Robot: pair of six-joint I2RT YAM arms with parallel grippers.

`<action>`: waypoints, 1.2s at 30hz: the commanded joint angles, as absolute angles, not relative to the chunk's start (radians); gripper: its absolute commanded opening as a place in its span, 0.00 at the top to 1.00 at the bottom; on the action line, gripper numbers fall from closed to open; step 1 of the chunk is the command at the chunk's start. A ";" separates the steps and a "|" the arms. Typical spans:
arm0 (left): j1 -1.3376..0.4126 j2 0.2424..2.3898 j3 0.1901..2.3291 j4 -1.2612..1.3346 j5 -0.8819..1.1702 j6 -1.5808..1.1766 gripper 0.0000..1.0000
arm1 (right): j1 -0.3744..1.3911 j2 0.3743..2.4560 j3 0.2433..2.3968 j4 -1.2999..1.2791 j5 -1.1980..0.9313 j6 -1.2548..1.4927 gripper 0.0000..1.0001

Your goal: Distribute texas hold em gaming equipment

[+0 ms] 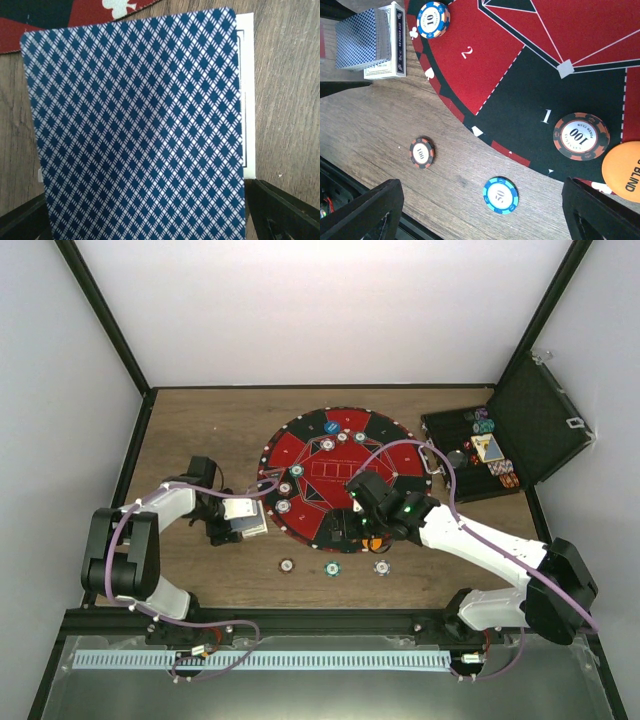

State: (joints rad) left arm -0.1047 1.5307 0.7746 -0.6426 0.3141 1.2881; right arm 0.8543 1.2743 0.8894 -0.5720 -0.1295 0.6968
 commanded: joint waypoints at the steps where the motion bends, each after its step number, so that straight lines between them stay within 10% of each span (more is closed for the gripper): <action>1: -0.110 1.532 0.760 -0.613 0.320 1.312 0.06 | 0.863 1.257 0.940 -0.590 -0.117 0.699 0.12; 36: -0.123 1.525 0.695 -0.544 0.261 1.302 0.44 | 0.863 1.228 0.878 -0.542 -0.149 0.721 0.16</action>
